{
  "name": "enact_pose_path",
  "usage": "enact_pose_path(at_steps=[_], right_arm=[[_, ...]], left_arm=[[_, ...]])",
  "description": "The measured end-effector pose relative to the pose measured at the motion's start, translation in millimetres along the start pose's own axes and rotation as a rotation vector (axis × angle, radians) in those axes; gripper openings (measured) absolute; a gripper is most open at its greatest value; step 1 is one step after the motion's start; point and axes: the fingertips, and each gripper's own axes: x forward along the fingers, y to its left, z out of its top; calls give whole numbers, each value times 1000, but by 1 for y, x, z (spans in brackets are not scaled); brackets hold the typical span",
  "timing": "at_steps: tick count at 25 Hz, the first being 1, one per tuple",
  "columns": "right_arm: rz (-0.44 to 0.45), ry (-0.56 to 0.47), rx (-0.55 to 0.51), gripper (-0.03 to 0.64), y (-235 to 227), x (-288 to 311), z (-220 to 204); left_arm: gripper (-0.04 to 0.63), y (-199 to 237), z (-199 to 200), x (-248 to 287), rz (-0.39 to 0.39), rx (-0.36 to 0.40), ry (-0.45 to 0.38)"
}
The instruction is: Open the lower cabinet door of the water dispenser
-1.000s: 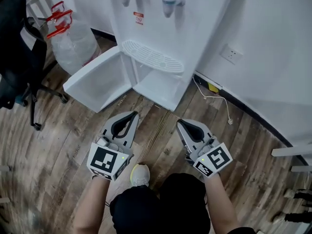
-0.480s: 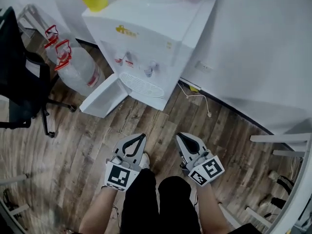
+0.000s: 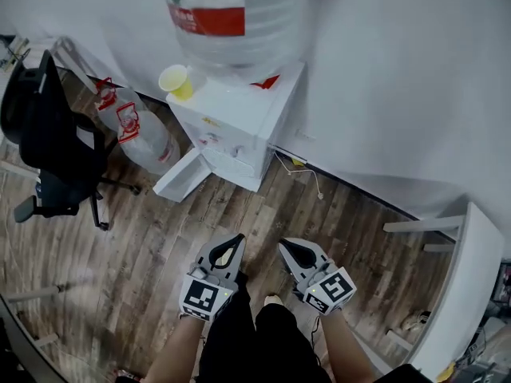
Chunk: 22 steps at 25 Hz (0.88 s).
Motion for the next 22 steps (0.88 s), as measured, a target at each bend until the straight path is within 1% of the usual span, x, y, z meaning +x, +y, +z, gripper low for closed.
enact_pose_path(at_steps=[4, 8, 10, 12, 14, 17, 22], right_arm=[[6, 18, -25, 25, 18, -39, 35], [15, 25, -17, 25, 39, -78, 58], [27, 4, -14, 25, 52, -92, 75], [52, -13, -39, 25, 64, -105, 89], [74, -18, -63, 25, 77, -123, 95], [87, -26, -73, 25, 95, -153, 99], [73, -50, -85, 25, 108, -184, 104]], left_arm=[[14, -20, 40, -28, -5, -16, -4], [14, -48, 68, -58, 7, 4, 9], [14, -55, 89, -72, 21, 3, -11], [14, -64, 105, -84, 34, 12, -33], [14, -81, 112, -96, 45, 17, -49], [14, -107, 116, -119, 67, 1, -63], [14, -133, 115, -144, 102, 15, -70]])
